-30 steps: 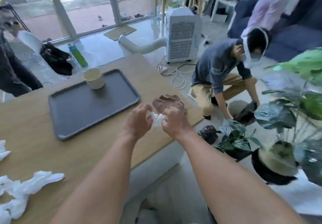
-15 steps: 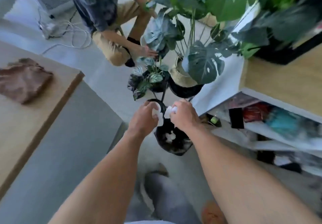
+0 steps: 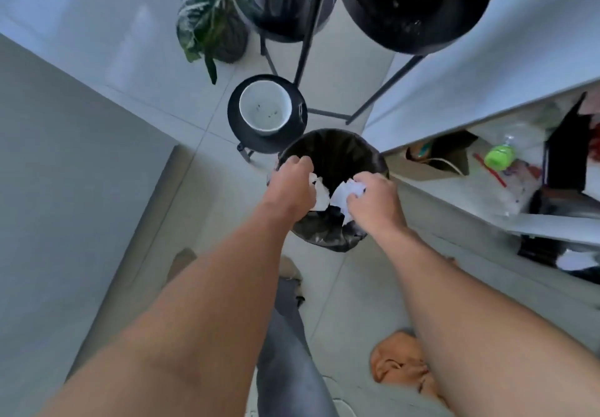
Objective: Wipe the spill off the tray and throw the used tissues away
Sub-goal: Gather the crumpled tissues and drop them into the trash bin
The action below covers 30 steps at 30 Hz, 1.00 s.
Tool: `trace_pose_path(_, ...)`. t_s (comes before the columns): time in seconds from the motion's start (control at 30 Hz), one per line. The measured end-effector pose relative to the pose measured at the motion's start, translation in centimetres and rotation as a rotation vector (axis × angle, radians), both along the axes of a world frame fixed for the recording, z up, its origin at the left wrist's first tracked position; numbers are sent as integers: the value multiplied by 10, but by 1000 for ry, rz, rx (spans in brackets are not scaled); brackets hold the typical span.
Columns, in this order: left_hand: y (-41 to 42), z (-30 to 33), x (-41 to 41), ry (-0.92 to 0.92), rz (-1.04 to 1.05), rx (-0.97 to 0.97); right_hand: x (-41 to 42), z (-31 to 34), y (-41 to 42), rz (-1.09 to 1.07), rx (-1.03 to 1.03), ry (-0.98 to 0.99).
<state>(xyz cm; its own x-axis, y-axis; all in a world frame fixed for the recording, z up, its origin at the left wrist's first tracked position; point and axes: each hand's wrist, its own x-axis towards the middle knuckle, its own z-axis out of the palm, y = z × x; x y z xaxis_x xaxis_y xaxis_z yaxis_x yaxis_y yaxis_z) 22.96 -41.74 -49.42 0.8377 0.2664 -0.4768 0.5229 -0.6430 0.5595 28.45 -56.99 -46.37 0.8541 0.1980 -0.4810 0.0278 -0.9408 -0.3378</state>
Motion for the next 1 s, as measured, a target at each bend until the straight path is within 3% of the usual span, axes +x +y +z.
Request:
trace_pose_path(0.17, -5, -38, -10, -4, -46, -40, -10, -40, -3, -31, -49, 6)
trace_pose_path(0.37, 21, 15, -21, 28, -53, -8, -11, 16, 18, 7, -77, 36)
trace_pose_path(0.6, 86, 158, 0, -53, 83, 73, 8, 159, 115, 220, 37, -45)
trace_pose_path(0.73, 137, 270, -1, -221, 187, 200, 13, 260, 182, 359, 135, -125)
trace_pose_path(1.0, 247, 447, -109, -435, 638, 325, -44, 427, 328, 765, 291, -270)
